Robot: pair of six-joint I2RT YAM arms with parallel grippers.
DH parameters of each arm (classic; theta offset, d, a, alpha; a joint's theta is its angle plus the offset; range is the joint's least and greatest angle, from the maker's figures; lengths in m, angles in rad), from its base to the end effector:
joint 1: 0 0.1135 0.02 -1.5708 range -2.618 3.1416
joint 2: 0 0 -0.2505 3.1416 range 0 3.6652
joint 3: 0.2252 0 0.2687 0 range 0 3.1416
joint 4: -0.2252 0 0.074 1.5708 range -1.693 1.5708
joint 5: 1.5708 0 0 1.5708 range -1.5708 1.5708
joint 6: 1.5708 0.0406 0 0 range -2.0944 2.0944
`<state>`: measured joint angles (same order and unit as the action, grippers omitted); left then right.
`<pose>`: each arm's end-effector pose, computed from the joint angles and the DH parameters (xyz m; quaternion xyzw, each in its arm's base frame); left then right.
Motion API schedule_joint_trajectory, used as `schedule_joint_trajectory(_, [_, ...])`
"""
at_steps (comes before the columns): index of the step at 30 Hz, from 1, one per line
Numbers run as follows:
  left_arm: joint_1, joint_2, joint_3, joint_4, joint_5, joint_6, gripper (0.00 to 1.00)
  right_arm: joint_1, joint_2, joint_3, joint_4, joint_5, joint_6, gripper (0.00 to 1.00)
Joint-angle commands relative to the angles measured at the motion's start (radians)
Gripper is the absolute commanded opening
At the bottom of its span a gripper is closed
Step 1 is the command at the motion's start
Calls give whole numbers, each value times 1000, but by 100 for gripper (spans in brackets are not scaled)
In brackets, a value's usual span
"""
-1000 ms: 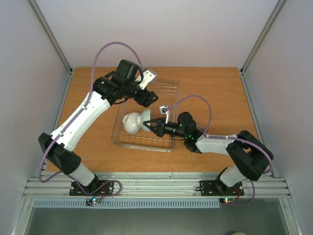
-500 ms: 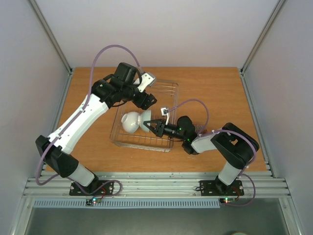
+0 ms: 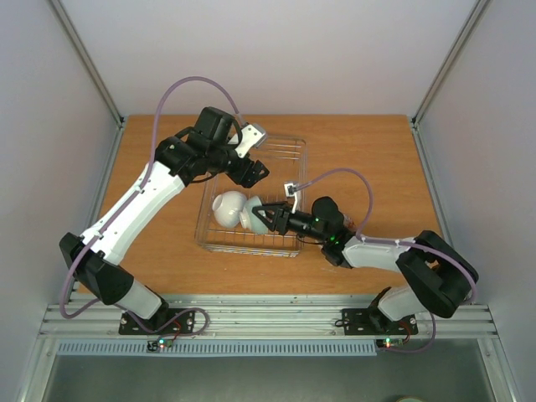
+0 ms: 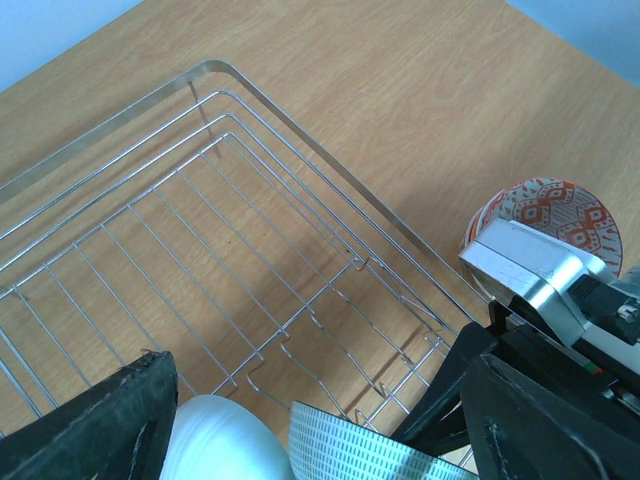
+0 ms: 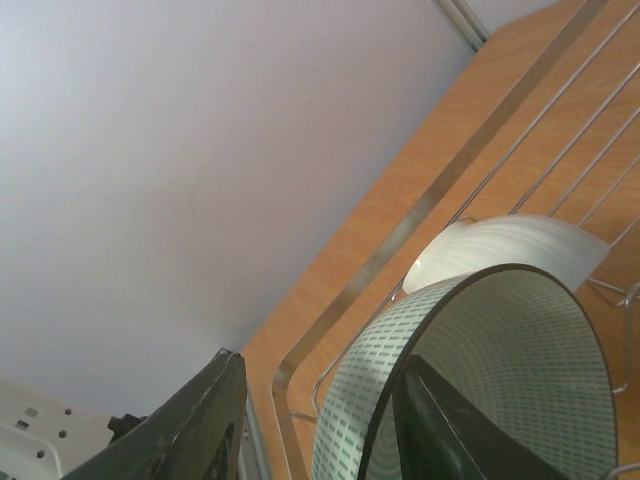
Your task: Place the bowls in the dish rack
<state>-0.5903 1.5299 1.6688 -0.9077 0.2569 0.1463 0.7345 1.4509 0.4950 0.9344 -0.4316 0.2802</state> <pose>0.2786 -0.1991 0.3807 0.3754 0.8339 -0.2003 0.3517 0.2120 0.2143 0.1805 -0.3031 0.6464 0.4657 0.5228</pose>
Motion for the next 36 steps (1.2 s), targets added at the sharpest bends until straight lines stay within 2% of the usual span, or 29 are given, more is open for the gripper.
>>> schedule_joint_trajectory(1, [4, -6, 8, 39, 16, 7, 78, -2, -60, 44, -114, 40, -44, 43])
schedule_joint_trajectory(4, [4, -7, 7, 39, 15, 9, 77, -2, -78, 66, -196, 62, -64, 41])
schedule_joint_trajectory(8, [5, -5, 4, 41, 15, 10, 77, -1, -66, 95, -262, 72, -79, 26])
schedule_joint_trajectory(13, [4, -9, -1, 44, 10, 12, 78, -1, -41, 106, -265, 63, -72, 2])
schedule_joint_trajectory(14, [4, -10, -1, 44, 10, 12, 78, -1, -37, 106, -263, 64, -71, 1])
schedule_joint_trajectory(20, [5, -7, -2, 46, 11, 12, 78, 0, -35, 118, -282, 46, -77, 2])
schedule_joint_trajectory(21, [4, -7, -4, 46, 13, 12, 78, 0, -42, 127, -313, 40, -84, 6])
schedule_joint_trajectory(24, [5, -10, -7, 45, 13, 12, 78, 34, -96, 183, -533, 99, -166, 29])
schedule_joint_trajectory(26, [4, -13, -10, 47, 11, 12, 77, 68, -145, 240, -736, 166, -234, 37])
schedule_joint_trajectory(30, [5, -15, -9, 47, 14, 12, 78, 78, -183, 356, -1080, 209, -312, 39])
schedule_joint_trajectory(36, [5, -10, -5, 46, 17, 10, 77, 81, -199, 472, -1401, 273, -383, 37])
